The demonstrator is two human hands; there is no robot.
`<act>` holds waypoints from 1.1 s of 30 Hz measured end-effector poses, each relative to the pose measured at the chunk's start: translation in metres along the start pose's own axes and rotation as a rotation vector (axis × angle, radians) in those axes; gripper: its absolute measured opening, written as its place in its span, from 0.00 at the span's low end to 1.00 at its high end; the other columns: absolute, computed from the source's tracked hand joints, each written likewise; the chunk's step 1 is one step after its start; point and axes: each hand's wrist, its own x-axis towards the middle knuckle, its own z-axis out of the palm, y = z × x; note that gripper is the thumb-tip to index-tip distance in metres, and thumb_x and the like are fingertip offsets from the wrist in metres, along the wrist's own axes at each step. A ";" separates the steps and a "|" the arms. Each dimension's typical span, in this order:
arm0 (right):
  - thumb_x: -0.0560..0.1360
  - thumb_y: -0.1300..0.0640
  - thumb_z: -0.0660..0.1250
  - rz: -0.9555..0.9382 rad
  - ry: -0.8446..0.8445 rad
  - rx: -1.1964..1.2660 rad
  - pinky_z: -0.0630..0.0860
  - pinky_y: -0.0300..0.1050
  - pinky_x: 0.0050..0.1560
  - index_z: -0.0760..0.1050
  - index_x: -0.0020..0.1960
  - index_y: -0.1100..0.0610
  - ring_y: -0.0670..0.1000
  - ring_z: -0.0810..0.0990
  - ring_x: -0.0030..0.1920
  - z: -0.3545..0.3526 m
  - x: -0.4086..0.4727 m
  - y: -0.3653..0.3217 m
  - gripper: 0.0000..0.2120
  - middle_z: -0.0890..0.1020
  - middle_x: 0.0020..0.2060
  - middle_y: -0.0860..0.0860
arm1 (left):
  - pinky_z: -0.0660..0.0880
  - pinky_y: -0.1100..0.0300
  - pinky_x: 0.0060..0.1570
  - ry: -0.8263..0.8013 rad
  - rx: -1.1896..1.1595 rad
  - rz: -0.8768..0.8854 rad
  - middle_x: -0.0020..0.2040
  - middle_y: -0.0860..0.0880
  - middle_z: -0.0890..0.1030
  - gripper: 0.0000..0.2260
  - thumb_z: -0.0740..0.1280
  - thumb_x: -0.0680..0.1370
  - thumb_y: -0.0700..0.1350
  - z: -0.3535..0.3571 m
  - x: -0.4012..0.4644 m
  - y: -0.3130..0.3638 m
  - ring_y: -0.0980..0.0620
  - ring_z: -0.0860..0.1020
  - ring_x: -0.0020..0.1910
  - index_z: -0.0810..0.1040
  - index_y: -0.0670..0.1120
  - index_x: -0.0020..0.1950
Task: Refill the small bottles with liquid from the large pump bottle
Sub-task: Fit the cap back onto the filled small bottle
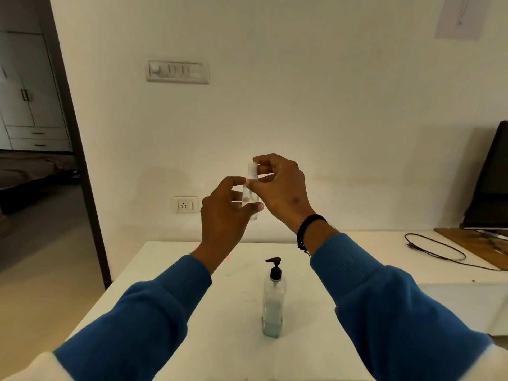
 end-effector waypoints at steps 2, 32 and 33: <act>0.76 0.56 0.76 0.018 -0.017 -0.025 0.79 0.36 0.48 0.81 0.58 0.53 0.43 0.83 0.45 0.004 0.000 0.019 0.12 0.83 0.48 0.44 | 0.76 0.68 0.41 -0.011 -0.009 -0.010 0.44 0.58 0.83 0.21 0.80 0.70 0.51 0.009 0.000 -0.012 0.60 0.83 0.41 0.77 0.58 0.58; 0.72 0.56 0.79 0.477 -0.531 -0.003 0.82 0.60 0.59 0.81 0.47 0.50 0.57 0.86 0.52 0.169 0.019 0.443 0.08 0.87 0.49 0.55 | 0.79 0.63 0.44 -0.285 0.108 -0.295 0.41 0.56 0.79 0.20 0.78 0.73 0.41 0.224 -0.008 -0.391 0.58 0.79 0.40 0.73 0.44 0.59; 0.72 0.57 0.79 0.490 -0.529 -0.001 0.81 0.60 0.60 0.80 0.47 0.50 0.57 0.86 0.52 0.171 0.017 0.450 0.09 0.87 0.50 0.55 | 0.80 0.59 0.43 -0.280 0.120 -0.291 0.42 0.55 0.80 0.21 0.79 0.72 0.41 0.227 -0.010 -0.397 0.57 0.80 0.41 0.73 0.44 0.59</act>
